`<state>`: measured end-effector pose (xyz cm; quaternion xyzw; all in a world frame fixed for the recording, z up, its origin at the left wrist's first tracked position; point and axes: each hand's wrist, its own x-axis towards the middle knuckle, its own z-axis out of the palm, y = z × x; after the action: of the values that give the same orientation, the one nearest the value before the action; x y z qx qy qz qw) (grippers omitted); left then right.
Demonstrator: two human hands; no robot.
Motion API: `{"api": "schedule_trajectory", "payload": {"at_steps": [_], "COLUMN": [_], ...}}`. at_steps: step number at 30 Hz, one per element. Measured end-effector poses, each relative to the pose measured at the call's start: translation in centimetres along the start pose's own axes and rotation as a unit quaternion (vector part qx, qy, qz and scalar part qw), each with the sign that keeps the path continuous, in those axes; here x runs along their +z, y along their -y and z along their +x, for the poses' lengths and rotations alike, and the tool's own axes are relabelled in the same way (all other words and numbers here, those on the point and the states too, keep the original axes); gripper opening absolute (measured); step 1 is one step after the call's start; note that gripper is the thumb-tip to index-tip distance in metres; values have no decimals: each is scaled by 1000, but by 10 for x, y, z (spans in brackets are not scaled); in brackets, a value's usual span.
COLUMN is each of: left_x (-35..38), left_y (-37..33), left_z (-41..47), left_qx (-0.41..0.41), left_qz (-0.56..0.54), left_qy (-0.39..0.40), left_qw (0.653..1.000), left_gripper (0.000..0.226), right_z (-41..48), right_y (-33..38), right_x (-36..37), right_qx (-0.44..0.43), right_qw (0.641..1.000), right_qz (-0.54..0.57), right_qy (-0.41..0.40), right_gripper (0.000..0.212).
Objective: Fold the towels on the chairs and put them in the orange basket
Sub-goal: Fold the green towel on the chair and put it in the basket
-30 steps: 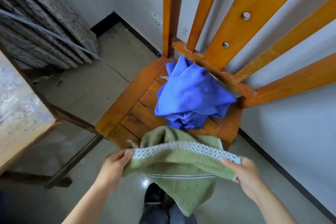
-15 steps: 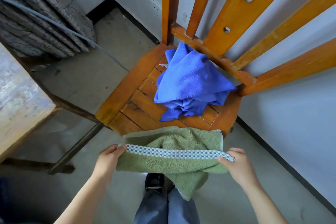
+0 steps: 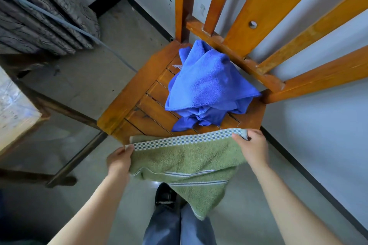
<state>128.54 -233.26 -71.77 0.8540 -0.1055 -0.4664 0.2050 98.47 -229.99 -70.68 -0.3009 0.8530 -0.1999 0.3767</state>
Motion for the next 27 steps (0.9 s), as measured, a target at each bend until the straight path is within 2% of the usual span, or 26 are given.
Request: {"api": "schedule_trajectory", "payload": {"at_steps": [2, 4, 6, 8, 10, 12, 13, 14, 16, 17, 18, 20, 23, 25, 27], "left_x": [3, 2, -1, -3, -2, -4, -9, -16, -30, -35, -39, -41, -37, -35, -33], "left_y": [3, 1, 0, 0, -5, -14, -18, -19, -16, -12, -5, 12, 33, 36, 32], "left_z": [6, 5, 2, 2, -3, -13, -19, -26, -39, -42, -42, -32, -13, -9, -12], "left_qx": [-7, 48, 134, 172, 158, 124, 110, 107, 133, 144, 149, 138, 100, 110, 143], "left_qz": [16, 113, 232, 253, 171, 40, -23, -67, -73, -52, -21, 55, 140, 161, 181], "left_qy": [1, -8, -23, 2, 65, 102, 118, 133, 147, 138, 123, 108, 114, 107, 98], "left_qw": [1000, 992, 963, 952, 970, 986, 987, 983, 977, 978, 981, 983, 978, 975, 968], "left_gripper": [18, 8, 18, 21, 21, 17, 14, 13, 13, 14, 14, 16, 21, 18, 11], "right_z": [8, 15, 19, 20, 17, 5, -2, -10, -26, -33, -40, -49, -53, -48, -45], "right_y": [4, 7, 9, 8, 11, 17, 19, 17, 1, -11, -22, -43, -55, -55, -55], "right_x": [8, 14, 19, 23, 21, 9, 1, -7, -20, -23, -23, -15, -2, 1, 3], "right_qx": [-36, -52, -44, -18, -2, -32, -38, -31, 8, 37, 64, 103, 116, 108, 69], "right_qw": [996, 990, 989, 993, 999, 999, 995, 989, 972, 971, 976, 985, 988, 990, 993], "right_qz": [-75, -129, -144, -120, -47, 39, 89, 145, 233, 235, 204, 112, 44, 15, -50], "right_qy": [11, 3, 1, 11, 14, -2, -8, -8, 12, 28, 47, 80, 93, 94, 85], "right_gripper": [30, 44, 47, 47, 42, 24, 14, 14, 19, 19, 19, 33, 46, 44, 28]}}
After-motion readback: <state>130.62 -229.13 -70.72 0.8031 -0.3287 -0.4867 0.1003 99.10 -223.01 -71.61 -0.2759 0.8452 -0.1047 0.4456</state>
